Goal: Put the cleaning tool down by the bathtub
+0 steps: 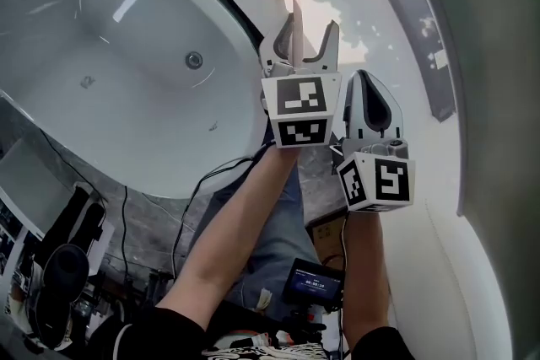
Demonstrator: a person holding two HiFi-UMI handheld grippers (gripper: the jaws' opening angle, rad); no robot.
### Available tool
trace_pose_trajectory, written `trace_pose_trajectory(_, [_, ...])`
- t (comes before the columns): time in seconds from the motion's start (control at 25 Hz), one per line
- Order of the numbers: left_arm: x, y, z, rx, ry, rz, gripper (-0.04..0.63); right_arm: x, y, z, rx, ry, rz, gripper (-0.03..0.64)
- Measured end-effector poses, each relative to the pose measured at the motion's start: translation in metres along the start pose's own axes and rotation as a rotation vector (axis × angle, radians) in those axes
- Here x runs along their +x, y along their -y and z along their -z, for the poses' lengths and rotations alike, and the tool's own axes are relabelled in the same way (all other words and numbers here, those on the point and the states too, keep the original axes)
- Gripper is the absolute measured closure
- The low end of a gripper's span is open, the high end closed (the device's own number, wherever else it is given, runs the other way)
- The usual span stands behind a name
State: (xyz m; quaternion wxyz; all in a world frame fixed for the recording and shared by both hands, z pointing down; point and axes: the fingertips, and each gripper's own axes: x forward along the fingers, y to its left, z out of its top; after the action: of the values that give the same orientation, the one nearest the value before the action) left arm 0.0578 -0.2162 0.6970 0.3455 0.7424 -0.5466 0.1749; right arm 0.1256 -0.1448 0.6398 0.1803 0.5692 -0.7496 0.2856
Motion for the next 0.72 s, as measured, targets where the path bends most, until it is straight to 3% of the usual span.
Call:
trace_pose_trajectory(0.08, [-0.007,-0.004,-0.006,-0.048,0.006,0.013,0.376,-0.003,-0.002,-0.008,-0.007,0.008,0.001,0.591])
trace_pose_trajectory(0.16, [-0.012,-0.009,-0.013,-0.092,0.011,0.017,0.523,-0.004,-0.003,-0.019,-0.027,0.022,0.005,0.591])
trace_pose_trajectory(0.2, [-0.015,-0.010,-0.018,-0.087,0.009,0.023,0.564,-0.006,-0.003,-0.024,-0.040,0.030,0.010,0.591])
trace_pose_trajectory(0.56, [-0.069,-0.016,-0.069,0.079,0.033,0.086,0.578,-0.034,-0.025,-0.056,-0.069,0.036,0.015,0.591])
trace_pose_trajectory(0.72, [-0.109,-0.017,-0.095,0.112,0.065,0.123,0.580,-0.059,-0.046,-0.081,-0.109,0.044,0.012,0.591])
